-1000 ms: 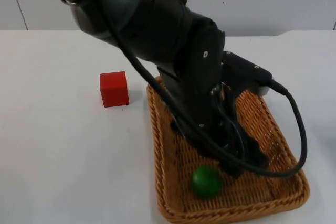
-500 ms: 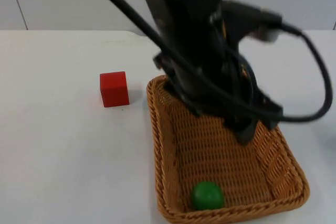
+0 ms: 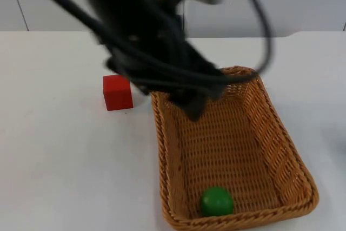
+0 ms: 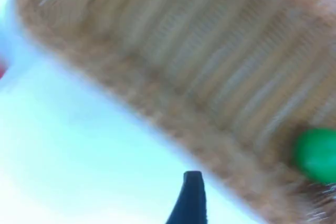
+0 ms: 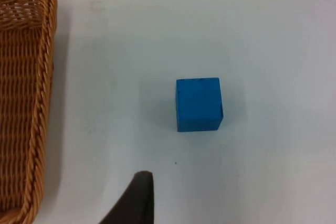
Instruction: Place all geometric objects except the red cube into the basket.
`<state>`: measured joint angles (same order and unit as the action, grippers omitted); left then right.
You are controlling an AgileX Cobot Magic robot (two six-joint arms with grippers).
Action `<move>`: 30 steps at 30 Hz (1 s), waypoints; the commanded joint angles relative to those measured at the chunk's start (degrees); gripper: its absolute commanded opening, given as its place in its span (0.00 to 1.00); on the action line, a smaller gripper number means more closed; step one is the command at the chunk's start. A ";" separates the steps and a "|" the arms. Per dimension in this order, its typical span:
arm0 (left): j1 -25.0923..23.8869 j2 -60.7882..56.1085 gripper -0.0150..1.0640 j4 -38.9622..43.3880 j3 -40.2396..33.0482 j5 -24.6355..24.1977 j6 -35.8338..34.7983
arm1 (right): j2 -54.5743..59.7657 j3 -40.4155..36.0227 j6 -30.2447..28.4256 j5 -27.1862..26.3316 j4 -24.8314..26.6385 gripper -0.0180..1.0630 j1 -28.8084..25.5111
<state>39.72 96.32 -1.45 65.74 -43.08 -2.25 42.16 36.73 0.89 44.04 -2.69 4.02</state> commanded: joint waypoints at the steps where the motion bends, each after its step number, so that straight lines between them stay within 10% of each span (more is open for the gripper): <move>1: -3.92 -3.21 0.68 0.24 -3.03 0.73 -1.51 | -0.03 0.13 -0.23 -0.19 -0.11 0.99 -0.48; 11: -23.46 -19.54 0.68 -2.14 -17.61 1.42 -3.43 | -0.03 0.13 -0.23 0.04 -0.11 0.99 -0.48; 23: -32.34 -33.87 0.68 -2.28 -26.25 1.08 -2.44 | -0.03 0.13 -0.23 0.14 0.00 0.99 -0.48; 30: -32.34 -35.31 0.99 -6.09 -26.25 -0.75 -0.98 | -0.03 0.13 -0.23 0.25 0.00 0.99 -0.48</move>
<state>7.55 61.44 -5.12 39.78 -42.88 -3.69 42.16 36.73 0.89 44.04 -2.69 4.02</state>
